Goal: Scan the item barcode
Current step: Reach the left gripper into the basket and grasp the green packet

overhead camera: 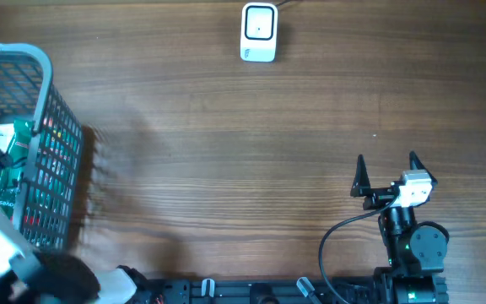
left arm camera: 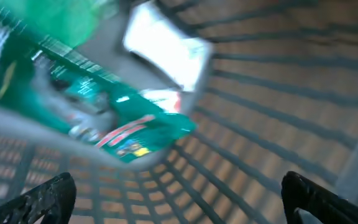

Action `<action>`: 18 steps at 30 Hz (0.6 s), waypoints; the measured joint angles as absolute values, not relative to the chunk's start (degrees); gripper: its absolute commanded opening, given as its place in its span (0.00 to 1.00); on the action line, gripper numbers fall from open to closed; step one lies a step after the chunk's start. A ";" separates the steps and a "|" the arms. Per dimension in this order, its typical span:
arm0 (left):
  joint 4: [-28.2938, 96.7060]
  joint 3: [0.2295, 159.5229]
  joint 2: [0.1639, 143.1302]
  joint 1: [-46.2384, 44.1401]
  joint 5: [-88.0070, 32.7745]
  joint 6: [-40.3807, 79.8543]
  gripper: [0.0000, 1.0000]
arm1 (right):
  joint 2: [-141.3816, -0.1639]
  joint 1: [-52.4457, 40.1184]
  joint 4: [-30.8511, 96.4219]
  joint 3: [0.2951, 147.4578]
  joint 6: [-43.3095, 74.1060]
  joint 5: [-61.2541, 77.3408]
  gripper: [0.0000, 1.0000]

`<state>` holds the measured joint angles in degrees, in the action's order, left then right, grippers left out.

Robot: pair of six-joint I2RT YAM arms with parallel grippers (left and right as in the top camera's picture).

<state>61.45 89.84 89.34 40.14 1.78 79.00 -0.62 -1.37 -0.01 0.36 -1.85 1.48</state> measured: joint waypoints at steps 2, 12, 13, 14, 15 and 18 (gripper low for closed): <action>63.96 89.86 93.21 40.14 1.58 85.06 1.00 | -0.62 -1.37 -0.01 0.36 -1.85 1.48 1.00; 64.03 89.86 109.27 40.14 1.37 95.31 1.00 | -0.62 -1.37 -0.01 0.36 -1.85 1.48 1.00; 64.10 89.86 110.59 40.14 1.37 95.33 0.94 | -0.62 -1.37 -0.01 0.36 -1.85 1.48 1.00; 64.31 89.86 111.44 40.14 1.37 95.31 0.87 | -0.62 -1.37 -0.01 0.36 -1.85 1.48 1.00; 65.47 89.86 112.29 40.14 1.34 95.26 0.67 | -0.62 -1.37 -0.01 0.36 -1.85 1.48 1.00; 69.08 89.86 113.32 40.14 1.34 95.26 0.04 | -0.62 -1.37 -0.01 0.36 -1.83 1.48 1.00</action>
<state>69.08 89.86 113.32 40.14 1.34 95.26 -0.62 -1.37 -0.01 0.36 -1.83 1.48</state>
